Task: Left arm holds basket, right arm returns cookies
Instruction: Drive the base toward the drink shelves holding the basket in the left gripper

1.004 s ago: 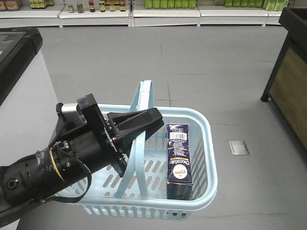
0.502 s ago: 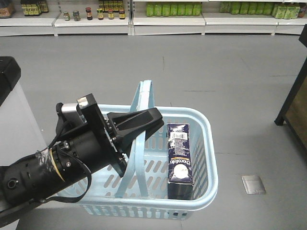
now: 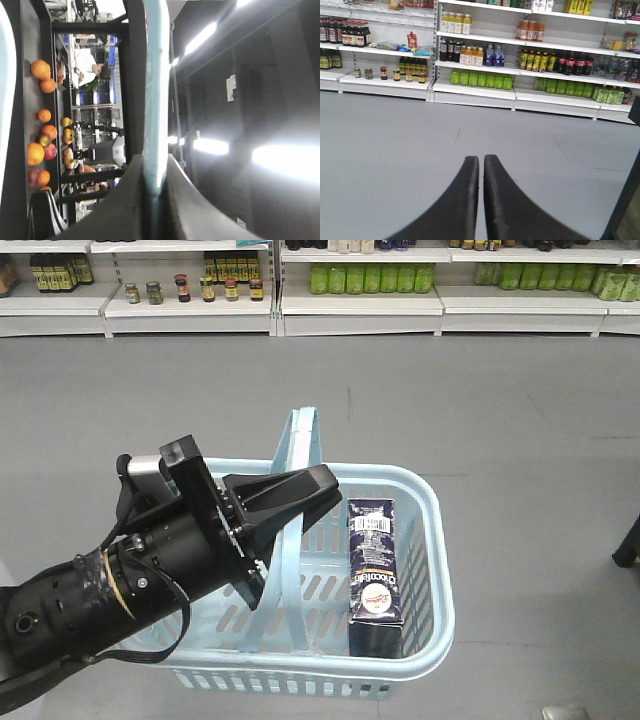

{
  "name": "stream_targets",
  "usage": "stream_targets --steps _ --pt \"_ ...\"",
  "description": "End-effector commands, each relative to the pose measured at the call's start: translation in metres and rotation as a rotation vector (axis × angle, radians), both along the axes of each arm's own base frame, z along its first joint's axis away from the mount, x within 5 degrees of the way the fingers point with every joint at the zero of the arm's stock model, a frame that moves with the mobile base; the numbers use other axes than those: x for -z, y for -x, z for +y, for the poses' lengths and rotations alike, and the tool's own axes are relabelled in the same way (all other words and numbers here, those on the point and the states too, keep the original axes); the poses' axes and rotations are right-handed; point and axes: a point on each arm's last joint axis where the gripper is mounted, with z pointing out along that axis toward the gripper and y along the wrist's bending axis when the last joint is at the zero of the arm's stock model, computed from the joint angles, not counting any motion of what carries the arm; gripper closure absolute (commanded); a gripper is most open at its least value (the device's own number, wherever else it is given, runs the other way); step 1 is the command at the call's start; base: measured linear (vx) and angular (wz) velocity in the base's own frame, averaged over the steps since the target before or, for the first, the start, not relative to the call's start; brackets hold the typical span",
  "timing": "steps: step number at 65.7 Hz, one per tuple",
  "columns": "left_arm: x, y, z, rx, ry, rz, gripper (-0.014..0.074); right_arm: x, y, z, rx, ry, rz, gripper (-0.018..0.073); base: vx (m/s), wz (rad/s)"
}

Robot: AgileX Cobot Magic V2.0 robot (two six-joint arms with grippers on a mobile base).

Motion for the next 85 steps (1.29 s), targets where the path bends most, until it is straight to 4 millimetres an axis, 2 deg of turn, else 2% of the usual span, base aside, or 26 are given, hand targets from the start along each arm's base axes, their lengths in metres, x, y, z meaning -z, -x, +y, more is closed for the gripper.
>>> stream_targets --steps 1,85 --pt "-0.0294 0.0065 0.0028 0.022 0.153 -0.101 0.0599 -0.0016 -0.0001 0.0002 -0.002 0.011 -0.070 0.0562 0.61 0.03" --pt "-0.0297 0.0063 0.0028 0.022 0.153 -0.101 0.0599 -0.0016 -0.0001 0.0002 -0.002 0.011 -0.070 0.0562 0.60 0.02"
